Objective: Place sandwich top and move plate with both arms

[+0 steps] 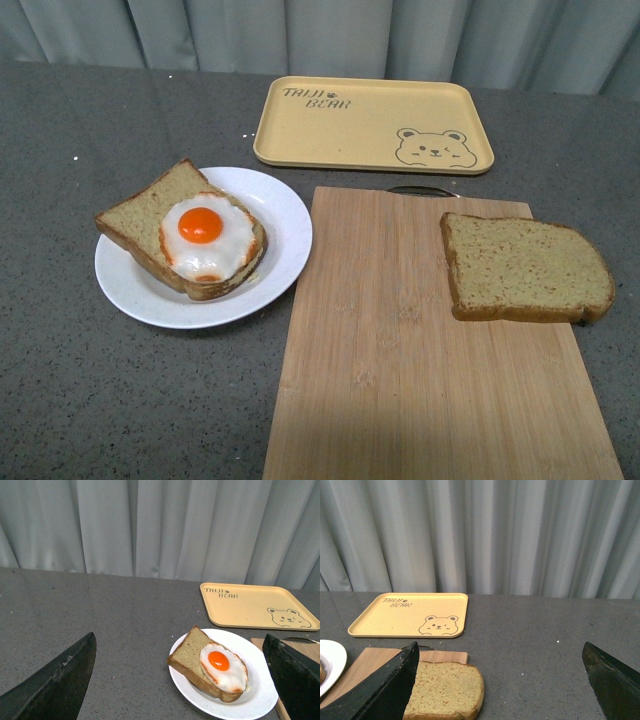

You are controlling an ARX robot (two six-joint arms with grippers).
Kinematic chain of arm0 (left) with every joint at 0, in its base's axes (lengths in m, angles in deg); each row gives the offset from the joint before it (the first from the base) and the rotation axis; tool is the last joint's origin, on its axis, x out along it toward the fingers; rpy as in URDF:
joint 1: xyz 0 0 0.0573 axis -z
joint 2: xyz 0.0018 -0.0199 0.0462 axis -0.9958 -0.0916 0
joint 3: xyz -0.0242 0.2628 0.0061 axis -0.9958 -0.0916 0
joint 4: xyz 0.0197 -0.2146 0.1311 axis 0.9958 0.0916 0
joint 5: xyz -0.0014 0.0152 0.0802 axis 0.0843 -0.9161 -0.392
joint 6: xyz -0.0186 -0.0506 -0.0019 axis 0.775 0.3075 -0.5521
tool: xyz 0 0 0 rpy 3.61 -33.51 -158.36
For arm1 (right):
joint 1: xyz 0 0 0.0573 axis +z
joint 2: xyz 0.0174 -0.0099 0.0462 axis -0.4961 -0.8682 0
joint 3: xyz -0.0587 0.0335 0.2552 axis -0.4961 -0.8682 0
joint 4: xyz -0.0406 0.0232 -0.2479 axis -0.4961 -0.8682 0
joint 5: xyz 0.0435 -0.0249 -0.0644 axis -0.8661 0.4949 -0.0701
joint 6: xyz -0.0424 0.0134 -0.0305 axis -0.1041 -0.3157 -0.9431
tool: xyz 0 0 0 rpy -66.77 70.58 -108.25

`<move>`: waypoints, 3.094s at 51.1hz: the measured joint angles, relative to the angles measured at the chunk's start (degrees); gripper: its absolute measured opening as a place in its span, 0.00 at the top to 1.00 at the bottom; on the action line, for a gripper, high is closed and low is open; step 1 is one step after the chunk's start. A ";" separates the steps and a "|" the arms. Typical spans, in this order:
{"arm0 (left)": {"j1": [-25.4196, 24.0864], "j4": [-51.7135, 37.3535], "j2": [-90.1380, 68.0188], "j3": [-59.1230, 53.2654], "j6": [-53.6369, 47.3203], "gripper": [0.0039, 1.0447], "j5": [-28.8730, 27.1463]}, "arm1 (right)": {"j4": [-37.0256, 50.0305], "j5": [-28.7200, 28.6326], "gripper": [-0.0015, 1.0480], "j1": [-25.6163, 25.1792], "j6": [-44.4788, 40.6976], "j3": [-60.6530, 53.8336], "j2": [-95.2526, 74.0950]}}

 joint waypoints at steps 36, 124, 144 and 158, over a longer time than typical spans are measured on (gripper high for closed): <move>0.00 0.00 0.02 0.00 -0.02 0.06 -0.02 | 18.18 -2.56 0.09 -8.90 -10.49 10.25 -52.48; 0.00 0.04 0.02 0.00 -0.02 0.06 -0.02 | 30.93 -30.58 0.97 -1.44 34.36 38.05 -103.03; 0.00 0.04 0.02 0.00 -0.02 0.06 -0.02 | 48.52 -23.37 0.97 22.47 59.17 43.06 -113.85; 0.00 0.04 0.02 0.00 -0.02 0.06 -0.02 | 47.50 -22.88 0.97 28.06 62.77 51.69 -121.66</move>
